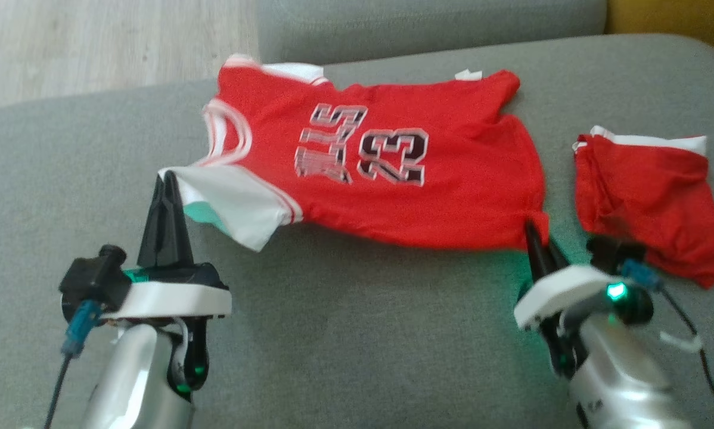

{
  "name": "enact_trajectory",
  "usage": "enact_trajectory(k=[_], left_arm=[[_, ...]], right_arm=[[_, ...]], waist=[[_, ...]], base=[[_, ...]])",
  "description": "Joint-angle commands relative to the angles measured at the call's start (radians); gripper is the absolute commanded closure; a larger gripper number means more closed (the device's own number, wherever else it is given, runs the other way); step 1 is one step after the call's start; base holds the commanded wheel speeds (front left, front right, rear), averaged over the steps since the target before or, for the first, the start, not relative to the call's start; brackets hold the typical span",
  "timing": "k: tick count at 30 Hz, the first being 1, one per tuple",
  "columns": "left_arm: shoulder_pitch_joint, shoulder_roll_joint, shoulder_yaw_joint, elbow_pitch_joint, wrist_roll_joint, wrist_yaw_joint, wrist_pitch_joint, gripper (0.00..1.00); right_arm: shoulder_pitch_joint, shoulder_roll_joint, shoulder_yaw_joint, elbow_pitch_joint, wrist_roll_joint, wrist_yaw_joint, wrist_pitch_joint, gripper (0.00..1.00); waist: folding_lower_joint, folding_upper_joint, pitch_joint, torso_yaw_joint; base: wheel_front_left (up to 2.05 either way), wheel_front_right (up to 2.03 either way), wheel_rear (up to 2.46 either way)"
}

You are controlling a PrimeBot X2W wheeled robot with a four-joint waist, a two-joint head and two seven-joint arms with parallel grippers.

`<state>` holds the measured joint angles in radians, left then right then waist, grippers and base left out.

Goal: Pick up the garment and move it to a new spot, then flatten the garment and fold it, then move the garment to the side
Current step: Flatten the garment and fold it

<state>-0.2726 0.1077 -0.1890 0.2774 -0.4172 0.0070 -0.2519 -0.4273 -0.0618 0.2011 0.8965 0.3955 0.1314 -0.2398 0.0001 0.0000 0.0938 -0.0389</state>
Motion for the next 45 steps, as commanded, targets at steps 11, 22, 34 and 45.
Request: enact_trajectory(k=[11, 22, 34, 45], left_arm=[[-0.116, -0.006, 0.091, -0.294, -0.095, -0.02, 0.025, 1.0], [-0.228, 0.014, 0.109, -0.752, -0.106, 0.056, 0.177, 1.0], [-0.481, 0.12, 0.177, -0.548, -0.151, 0.061, 0.345, 1.0], [-1.038, 0.209, 0.161, 0.17, -0.07, -0.06, 0.138, 1.0]], right_arm=[[-0.137, -0.084, 0.021, -0.567, -0.174, -0.001, 0.093, 1.0], [-0.149, -0.2, -0.039, -1.078, -0.166, -0.001, 0.294, 1.0], [-0.229, -0.148, -0.07, -1.072, -0.156, -0.001, 0.495, 1.0], [-0.874, -0.134, -0.019, -0.344, -0.172, -0.001, 0.198, 1.0]], waist=[[-0.0001, 0.0, -0.107, 0.015], [-0.0001, 0.0, -0.161, 0.021], [-0.0001, 0.0, 0.043, 0.0], [-0.0001, 0.0, 0.293, 0.025]], base=[[0.0, 0.0, 0.0], [0.0, 0.0, 0.0], [0.0, 0.0, 0.0], [0.0, 0.0, 0.0]])
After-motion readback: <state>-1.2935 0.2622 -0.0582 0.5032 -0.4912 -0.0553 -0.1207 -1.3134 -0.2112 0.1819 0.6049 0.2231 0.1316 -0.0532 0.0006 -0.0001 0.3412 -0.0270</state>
